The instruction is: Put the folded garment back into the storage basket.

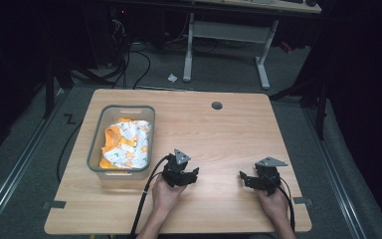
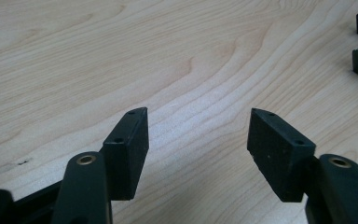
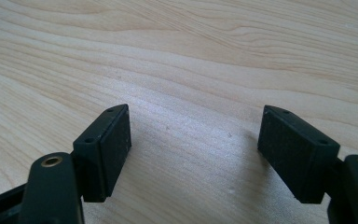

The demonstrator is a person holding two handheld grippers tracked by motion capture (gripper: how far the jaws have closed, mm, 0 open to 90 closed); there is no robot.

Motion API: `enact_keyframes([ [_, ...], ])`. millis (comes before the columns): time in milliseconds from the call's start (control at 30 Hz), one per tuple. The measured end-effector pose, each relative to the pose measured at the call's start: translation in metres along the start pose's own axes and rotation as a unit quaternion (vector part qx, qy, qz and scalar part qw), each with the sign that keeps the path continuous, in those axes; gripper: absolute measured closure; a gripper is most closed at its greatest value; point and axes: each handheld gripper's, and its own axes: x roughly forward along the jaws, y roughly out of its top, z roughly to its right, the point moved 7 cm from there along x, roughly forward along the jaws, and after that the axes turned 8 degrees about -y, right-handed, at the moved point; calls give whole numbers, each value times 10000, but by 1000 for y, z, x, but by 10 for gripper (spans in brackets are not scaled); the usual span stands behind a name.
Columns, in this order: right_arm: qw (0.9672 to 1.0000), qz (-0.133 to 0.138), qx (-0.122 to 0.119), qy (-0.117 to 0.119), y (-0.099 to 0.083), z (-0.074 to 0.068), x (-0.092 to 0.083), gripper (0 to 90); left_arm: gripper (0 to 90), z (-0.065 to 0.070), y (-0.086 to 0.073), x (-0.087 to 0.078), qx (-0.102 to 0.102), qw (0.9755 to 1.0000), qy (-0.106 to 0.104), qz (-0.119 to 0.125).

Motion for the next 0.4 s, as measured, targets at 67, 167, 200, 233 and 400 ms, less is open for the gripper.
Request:
enact_keyframes([
  [67, 10000, -1, 0, -1, 0, 0, 0, 257, 389, 0, -3, 2, 3, 10000, 42, -49],
  [167, 10000, 0, 1, -1, 0, 0, 0, 257, 385, -2, -11, 9, 20, 9998, 137, -143],
  [200, 10000, 5, -3, 0, 0, 0, 0, 258, 384, -3, -14, 12, 192, 9994, 255, -130],
  [233, 10000, 5, -2, 1, 0, 0, 0, 258, 379, -2, -15, 13, 296, 9989, 338, -126],
  [400, 10000, 12, -3, -6, 0, 0, 0, 258, 365, -4, -14, 13, 232, 9990, 357, -121],
])
